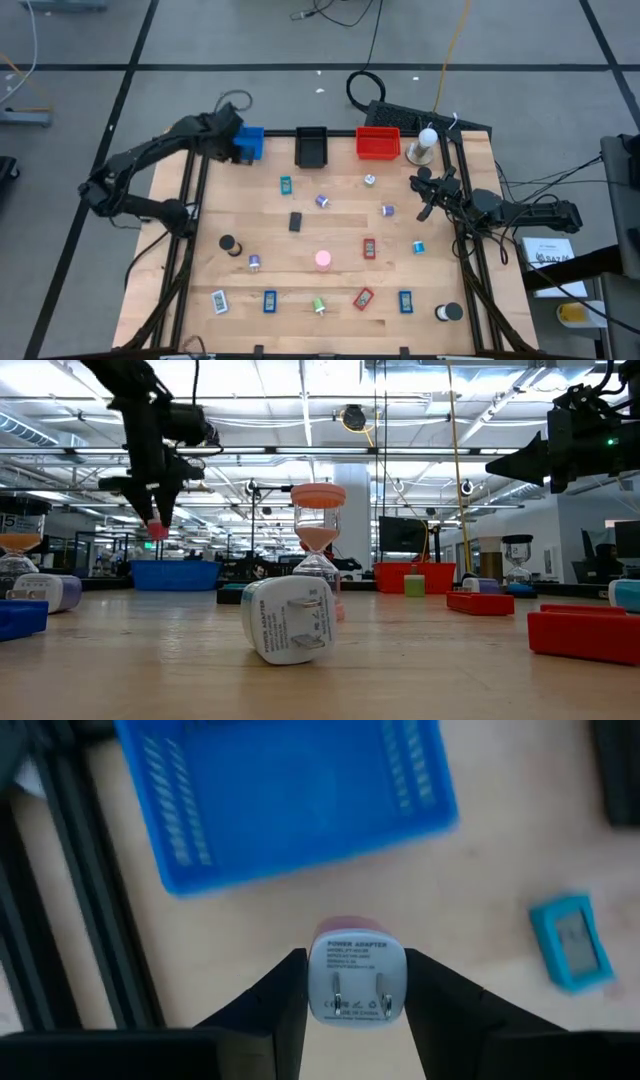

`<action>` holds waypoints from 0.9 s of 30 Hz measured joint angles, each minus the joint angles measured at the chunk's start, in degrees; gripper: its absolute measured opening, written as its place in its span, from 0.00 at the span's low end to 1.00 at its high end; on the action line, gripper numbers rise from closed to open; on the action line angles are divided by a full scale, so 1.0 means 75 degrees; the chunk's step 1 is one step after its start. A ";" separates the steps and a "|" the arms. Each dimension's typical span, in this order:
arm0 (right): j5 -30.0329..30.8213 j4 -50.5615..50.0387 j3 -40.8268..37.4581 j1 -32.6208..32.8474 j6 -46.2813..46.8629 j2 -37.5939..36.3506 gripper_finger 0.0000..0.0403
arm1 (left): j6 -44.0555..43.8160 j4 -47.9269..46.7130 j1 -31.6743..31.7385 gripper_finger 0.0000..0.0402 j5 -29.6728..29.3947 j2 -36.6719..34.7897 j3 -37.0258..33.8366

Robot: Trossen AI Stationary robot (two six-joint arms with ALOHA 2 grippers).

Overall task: Pick & Place Office items
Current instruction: Put the pink charger adapter into the blue bin

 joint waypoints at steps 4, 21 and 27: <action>0.0002 -0.0002 0.0001 0.0002 -0.0002 0.0001 0.00 | 0.0486 0.0137 0.0672 0.36 0.0003 0.0685 0.0594; 0.0002 0.0000 0.0000 0.0003 0.0000 0.0002 0.00 | 0.1242 0.1325 0.1707 0.36 -0.0440 0.2969 0.1234; 0.0002 0.0000 0.0000 0.0001 -0.0002 0.0001 0.00 | 0.1237 0.1588 0.1942 0.36 -0.0509 0.3007 0.0884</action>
